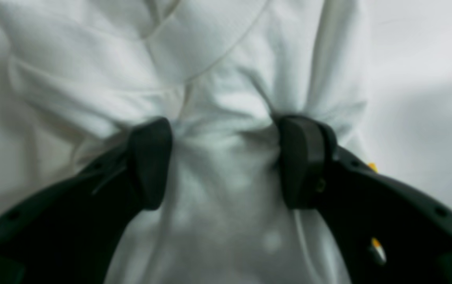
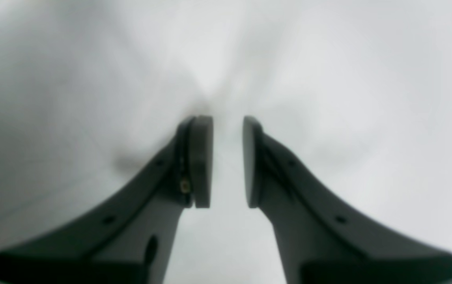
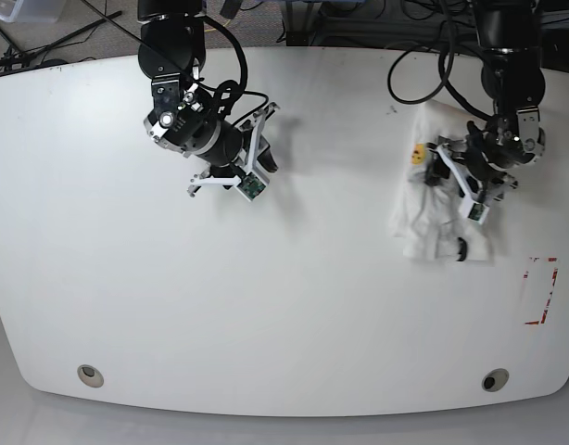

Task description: Fold the T-shirt properly

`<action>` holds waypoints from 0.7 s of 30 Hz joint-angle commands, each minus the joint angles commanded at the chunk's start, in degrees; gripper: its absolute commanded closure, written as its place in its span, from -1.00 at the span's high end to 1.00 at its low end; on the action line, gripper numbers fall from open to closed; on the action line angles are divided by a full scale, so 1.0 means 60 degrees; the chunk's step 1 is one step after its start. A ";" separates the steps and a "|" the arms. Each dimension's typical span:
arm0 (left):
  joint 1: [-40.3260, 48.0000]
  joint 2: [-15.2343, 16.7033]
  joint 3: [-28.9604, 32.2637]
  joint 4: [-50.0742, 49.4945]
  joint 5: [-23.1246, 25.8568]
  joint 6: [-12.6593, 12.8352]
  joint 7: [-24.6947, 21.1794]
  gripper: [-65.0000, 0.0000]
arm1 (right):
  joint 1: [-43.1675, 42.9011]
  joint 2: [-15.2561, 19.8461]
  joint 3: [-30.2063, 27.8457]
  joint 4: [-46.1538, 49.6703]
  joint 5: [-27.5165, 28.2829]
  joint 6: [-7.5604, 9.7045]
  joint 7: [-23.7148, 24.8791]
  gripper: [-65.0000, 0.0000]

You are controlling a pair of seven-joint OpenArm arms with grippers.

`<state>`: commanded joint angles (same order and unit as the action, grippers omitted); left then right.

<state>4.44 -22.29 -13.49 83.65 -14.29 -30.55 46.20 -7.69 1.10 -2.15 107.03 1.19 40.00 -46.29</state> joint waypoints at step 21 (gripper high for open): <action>-0.0806 -0.4088 -0.1407 -0.3648 0.0000 -0.1575 -0.1832 0.22 | -0.0278 0.0000 0.0000 0.0337 -0.0015 0.0000 0.0088 -0.62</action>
<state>-0.40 -46.81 -21.93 61.76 -14.29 -40.00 35.21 -9.36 1.10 -2.15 109.05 1.10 40.00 -45.76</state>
